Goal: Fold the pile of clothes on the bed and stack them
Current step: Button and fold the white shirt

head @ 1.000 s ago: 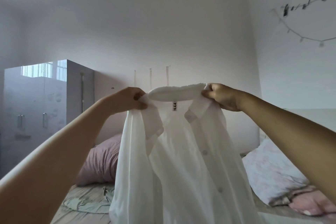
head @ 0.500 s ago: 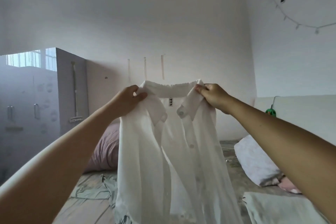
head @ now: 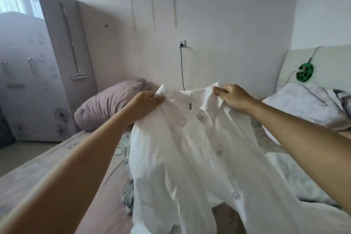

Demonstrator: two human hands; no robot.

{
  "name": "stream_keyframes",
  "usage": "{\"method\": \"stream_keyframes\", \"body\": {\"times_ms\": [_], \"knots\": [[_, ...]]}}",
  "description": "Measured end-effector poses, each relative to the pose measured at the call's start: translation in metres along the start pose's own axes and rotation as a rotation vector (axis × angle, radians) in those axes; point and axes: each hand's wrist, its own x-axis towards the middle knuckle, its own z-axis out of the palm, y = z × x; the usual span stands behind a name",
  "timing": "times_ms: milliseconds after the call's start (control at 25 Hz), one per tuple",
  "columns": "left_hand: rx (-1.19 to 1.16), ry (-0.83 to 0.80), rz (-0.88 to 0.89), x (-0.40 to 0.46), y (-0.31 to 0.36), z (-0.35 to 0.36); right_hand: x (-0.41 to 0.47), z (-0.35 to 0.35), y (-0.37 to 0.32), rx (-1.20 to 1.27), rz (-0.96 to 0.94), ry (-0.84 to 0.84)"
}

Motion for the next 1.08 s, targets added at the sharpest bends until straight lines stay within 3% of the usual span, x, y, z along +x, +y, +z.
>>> {"method": "stream_keyframes", "body": {"times_ms": [280,520,680,800,920,1000,1080], "knots": [[0.018,-0.150,-0.193,0.039,-0.155,0.168,0.040,0.143,0.162,-0.019,0.195,-0.124],[0.022,-0.192,-0.243,0.075,-0.254,0.300,0.066,0.237,0.292,-0.094,0.300,-0.123],[0.284,-0.193,-0.236,0.090,-0.309,0.379,0.068,0.291,0.365,-0.325,0.349,-0.145],[0.558,-0.258,-0.139,0.084,-0.339,0.422,0.059,0.328,0.400,-0.527,0.328,-0.202],[0.742,-0.152,0.182,0.074,-0.355,0.433,0.058,0.341,0.409,-0.592,0.257,-0.227],[0.762,-0.049,0.318,0.076,-0.357,0.434,0.063,0.342,0.416,-0.626,0.238,-0.216],[0.688,-0.104,0.338,0.074,-0.352,0.431,0.065,0.346,0.426,-0.694,0.205,-0.236]]}}
